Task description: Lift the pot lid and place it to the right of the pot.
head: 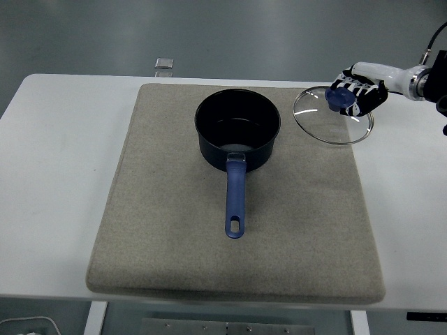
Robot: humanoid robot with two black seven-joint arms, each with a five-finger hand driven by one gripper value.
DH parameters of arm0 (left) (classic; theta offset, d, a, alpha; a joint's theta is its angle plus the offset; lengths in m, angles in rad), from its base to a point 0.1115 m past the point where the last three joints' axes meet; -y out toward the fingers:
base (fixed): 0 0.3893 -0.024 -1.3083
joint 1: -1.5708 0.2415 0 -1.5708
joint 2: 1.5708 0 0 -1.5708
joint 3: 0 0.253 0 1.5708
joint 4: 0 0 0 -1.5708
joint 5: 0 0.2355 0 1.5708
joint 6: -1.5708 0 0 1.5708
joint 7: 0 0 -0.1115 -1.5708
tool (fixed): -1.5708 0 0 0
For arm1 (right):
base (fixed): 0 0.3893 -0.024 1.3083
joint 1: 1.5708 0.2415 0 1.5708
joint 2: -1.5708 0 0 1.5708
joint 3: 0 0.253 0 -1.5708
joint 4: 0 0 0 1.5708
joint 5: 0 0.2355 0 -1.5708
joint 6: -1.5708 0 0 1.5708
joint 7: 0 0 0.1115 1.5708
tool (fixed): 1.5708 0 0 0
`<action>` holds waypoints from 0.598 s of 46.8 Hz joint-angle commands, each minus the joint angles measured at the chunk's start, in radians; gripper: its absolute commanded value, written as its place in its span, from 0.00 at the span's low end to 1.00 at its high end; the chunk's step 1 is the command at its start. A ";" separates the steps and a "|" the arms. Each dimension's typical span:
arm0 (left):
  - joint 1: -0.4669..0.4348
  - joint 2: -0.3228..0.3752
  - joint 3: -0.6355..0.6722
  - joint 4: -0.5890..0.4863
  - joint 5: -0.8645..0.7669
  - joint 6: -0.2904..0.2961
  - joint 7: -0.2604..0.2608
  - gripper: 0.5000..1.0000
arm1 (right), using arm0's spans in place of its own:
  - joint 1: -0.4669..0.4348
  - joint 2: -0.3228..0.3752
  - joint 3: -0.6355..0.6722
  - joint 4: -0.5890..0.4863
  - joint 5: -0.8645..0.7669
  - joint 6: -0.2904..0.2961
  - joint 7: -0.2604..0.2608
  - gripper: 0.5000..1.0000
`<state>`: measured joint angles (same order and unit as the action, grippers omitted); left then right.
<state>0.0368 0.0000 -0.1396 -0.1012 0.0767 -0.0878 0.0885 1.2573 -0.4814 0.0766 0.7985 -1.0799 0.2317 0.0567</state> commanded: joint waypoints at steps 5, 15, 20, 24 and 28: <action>0.000 0.000 0.000 0.000 0.000 0.000 0.000 1.00 | -0.022 0.007 -0.006 0.001 0.000 -0.031 0.000 0.14; 0.000 0.000 0.000 0.000 0.000 -0.001 0.000 1.00 | -0.053 0.033 -0.005 0.001 -0.003 -0.066 0.000 0.49; 0.000 0.000 0.000 0.000 0.000 0.000 0.000 1.00 | -0.058 0.037 -0.001 0.001 0.000 -0.081 0.000 0.72; 0.000 0.000 0.000 0.000 0.000 -0.001 -0.001 1.00 | -0.055 0.037 0.000 0.001 0.000 -0.081 0.000 0.83; 0.000 0.000 0.000 0.000 0.000 -0.001 -0.001 1.00 | -0.047 0.034 0.009 0.002 0.005 -0.071 0.000 0.83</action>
<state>0.0368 0.0000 -0.1396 -0.1012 0.0767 -0.0878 0.0881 1.2031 -0.4452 0.0779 0.7991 -1.0794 0.1526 0.0569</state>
